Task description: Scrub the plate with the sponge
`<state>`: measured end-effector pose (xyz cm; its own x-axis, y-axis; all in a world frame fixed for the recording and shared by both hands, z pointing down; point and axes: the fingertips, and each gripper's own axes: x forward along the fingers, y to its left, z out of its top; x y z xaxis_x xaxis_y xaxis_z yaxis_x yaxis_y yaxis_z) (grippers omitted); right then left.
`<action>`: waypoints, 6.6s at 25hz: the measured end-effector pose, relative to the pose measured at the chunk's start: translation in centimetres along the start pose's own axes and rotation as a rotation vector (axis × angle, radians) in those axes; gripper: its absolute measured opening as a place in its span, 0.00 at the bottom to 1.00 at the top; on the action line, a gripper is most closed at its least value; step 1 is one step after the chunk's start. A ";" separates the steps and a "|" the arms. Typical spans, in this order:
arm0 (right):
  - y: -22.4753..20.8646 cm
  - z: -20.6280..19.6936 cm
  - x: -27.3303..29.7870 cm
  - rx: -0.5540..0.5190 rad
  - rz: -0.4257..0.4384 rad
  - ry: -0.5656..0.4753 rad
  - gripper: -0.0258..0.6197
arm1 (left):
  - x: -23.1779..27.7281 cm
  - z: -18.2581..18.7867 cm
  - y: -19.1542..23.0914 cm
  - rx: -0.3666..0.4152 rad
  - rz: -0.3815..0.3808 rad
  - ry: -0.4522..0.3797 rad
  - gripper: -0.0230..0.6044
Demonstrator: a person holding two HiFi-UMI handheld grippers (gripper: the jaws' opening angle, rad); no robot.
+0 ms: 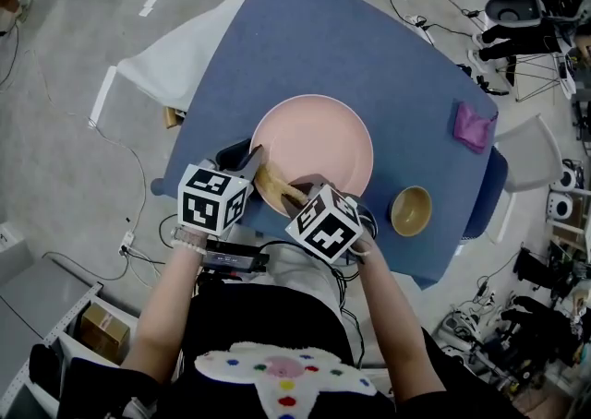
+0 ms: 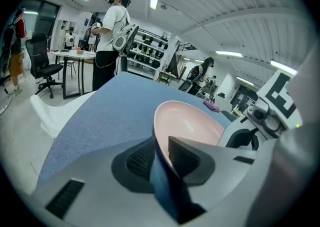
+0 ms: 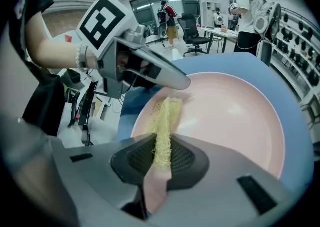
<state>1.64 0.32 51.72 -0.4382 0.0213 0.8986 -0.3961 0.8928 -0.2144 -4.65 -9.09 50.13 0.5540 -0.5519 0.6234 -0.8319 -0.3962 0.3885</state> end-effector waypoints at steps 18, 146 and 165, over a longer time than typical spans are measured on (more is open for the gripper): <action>-4.7 0.2 -0.9 -0.040 -0.140 -0.022 0.13 | 0.0 -0.2 0.1 -0.017 0.008 -0.008 0.17; -5.5 -7.0 -3.8 -0.137 -0.505 0.203 0.12 | 0.2 -0.3 0.2 0.002 0.078 -0.008 0.16; -6.9 -1.2 -15.0 0.408 -0.593 -0.614 0.13 | -4.9 9.4 -3.0 0.288 0.118 -0.218 0.07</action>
<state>11.94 -5.62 40.20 -0.3766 -0.7301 0.5702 -0.8915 0.4529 -0.0089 -4.56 -12.11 39.55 0.4742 -0.7370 0.4816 -0.8645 -0.4934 0.0961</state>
